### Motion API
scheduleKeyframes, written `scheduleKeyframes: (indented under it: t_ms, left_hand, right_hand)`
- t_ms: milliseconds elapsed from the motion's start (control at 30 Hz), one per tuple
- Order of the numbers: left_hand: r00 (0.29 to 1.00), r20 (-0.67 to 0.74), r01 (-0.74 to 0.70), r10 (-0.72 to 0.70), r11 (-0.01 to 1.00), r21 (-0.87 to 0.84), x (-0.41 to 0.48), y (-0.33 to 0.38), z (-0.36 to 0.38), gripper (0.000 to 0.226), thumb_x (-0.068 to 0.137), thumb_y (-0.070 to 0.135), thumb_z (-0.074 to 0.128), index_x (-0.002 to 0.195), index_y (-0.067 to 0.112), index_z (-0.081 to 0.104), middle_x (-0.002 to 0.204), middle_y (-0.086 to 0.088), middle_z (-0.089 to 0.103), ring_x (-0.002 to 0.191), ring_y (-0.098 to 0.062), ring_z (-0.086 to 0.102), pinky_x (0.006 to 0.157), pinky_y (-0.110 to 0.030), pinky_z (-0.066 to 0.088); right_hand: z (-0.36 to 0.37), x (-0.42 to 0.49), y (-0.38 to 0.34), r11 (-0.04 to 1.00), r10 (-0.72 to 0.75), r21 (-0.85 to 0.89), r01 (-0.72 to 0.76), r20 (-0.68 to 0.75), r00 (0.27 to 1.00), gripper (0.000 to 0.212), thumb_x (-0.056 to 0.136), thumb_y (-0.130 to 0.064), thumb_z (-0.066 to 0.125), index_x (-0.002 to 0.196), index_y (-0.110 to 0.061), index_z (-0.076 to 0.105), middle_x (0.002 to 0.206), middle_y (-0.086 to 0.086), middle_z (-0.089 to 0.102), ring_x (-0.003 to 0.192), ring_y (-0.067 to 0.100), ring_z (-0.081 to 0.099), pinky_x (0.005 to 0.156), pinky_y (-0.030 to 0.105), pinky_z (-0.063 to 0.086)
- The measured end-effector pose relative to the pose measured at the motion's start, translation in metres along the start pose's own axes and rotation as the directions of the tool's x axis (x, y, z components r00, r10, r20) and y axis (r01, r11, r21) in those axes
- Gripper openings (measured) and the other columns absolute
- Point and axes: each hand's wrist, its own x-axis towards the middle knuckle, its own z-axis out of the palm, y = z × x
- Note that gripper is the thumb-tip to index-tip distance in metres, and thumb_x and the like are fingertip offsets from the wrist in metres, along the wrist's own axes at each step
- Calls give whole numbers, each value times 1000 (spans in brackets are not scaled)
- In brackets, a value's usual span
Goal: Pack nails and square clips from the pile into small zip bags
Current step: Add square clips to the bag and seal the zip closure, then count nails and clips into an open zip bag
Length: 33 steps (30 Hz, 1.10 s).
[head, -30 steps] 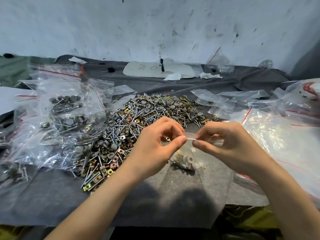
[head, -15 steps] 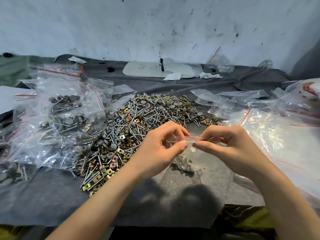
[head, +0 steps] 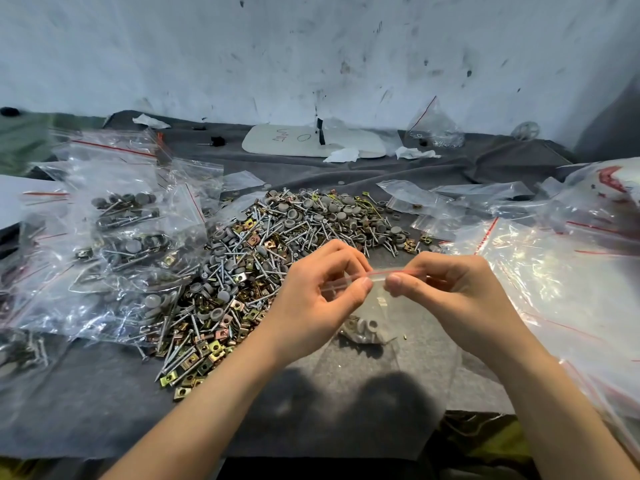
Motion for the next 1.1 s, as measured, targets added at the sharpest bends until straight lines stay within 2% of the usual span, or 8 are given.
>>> scheduleKeyframes:
  t_ms: [133, 300, 433, 700, 800, 933, 1033, 1100]
  left_hand:
    - [1000, -9, 5, -5, 1000, -13, 3, 1, 0, 14, 82, 32, 56, 73, 21, 56, 91, 5, 60, 79, -26, 59, 70, -52, 50]
    - [998, 59, 5, -5, 1000, 9, 2, -1, 3, 18, 84, 30, 57, 73, 17, 59, 91, 1, 61, 83, -19, 59, 74, -44, 50]
    - [999, 39, 0, 0, 1000, -1, 2, -1, 0, 17, 82, 32, 58, 72, 19, 60, 92, 4, 61, 83, -16, 59, 74, -34, 50]
    - [994, 71, 83, -78, 993, -82, 0, -6, -12, 28, 84, 26, 65, 62, 16, 51, 82, -3, 56, 69, -6, 49, 63, -15, 38]
    - [994, 81, 79, -72, 993, -86, -3, -7, -19, 34, 84, 30, 64, 62, 8, 51, 82, -4, 55, 71, -14, 50, 66, -15, 38]
    - [995, 55, 89, -84, 993, -82, -3, -5, -23, 30, 84, 19, 65, 61, 6, 51, 83, -6, 56, 72, -6, 50, 66, -12, 38]
    - [984, 59, 171, -166, 981, -93, -1, -3, -24, 27, 88, 20, 63, 64, 19, 51, 81, -12, 56, 65, -6, 49, 58, -11, 38]
    - [958, 46, 287, -284, 952, -107, 1, -3, -33, 21, 92, 20, 60, 75, 9, 56, 81, -9, 63, 64, -11, 56, 50, -13, 42]
  right_hand:
    - [3, 1, -1, 984, 52, 171, -53, 11, 999, 11, 70, -25, 74, 76, -16, 76, 71, 5, 71, 65, 11, 63, 61, 20, 49]
    - [12, -3, 3, 988, 38, 150, -37, -5, 999, 14, 72, -31, 73, 75, -17, 76, 71, 9, 70, 67, 18, 62, 64, 37, 48]
    - [12, -3, 5, 959, 73, 276, -65, -19, 997, 15, 71, -30, 72, 76, -17, 78, 70, 5, 72, 66, 11, 65, 64, 21, 53]
    - [12, -3, 4, 952, 49, 307, -11, -115, 992, 13, 74, -27, 66, 74, -21, 77, 67, 1, 72, 64, 8, 66, 62, 15, 51]
    - [9, -2, 6, 948, 52, 318, 3, -164, 985, 12, 74, -26, 67, 69, -20, 76, 66, 1, 71, 62, 7, 65, 61, 14, 50]
    - [16, 0, 11, 941, 38, 338, 28, -187, 982, 15, 73, -30, 67, 72, -19, 77, 67, 2, 72, 62, 9, 65, 61, 16, 51]
    - [19, 1, 26, 920, 98, 391, 5, -243, 965, 19, 71, -39, 67, 72, -24, 78, 66, 3, 71, 61, 11, 65, 62, 19, 54]
    - [23, -1, 42, 916, 196, 396, -68, -294, 936, 20, 72, -41, 66, 69, -24, 77, 66, 2, 71, 60, 10, 65, 63, 19, 55]
